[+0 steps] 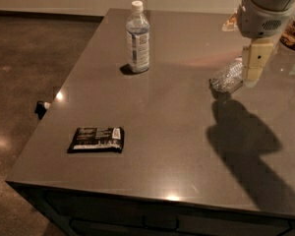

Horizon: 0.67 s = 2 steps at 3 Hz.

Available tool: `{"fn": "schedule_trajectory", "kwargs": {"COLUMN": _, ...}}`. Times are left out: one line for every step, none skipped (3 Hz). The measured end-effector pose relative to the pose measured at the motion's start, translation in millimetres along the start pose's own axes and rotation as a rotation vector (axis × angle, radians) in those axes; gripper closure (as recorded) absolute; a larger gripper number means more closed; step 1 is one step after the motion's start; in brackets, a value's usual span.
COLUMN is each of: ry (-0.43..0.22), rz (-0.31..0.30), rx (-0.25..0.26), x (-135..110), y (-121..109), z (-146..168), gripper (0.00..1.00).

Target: Move water bottle near rxbar chocolate

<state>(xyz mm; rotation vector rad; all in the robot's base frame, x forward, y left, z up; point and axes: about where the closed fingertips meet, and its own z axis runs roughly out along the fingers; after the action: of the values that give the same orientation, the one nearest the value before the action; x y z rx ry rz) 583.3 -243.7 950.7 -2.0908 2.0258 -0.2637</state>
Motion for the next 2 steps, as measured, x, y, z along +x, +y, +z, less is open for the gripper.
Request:
{"fn": "schedule_trajectory", "kwargs": {"ry": -0.065, "rz": -0.16, "rx": -0.064, "x": 20.5, "y": -0.6, "z": 37.9, "gripper": 0.0}}
{"fn": "schedule_trajectory", "kwargs": {"ry": -0.133, "rz": -0.297, "rx": -0.082, "x": 19.7, "y": 0.9, "z": 55.4, "gripper": 0.0}}
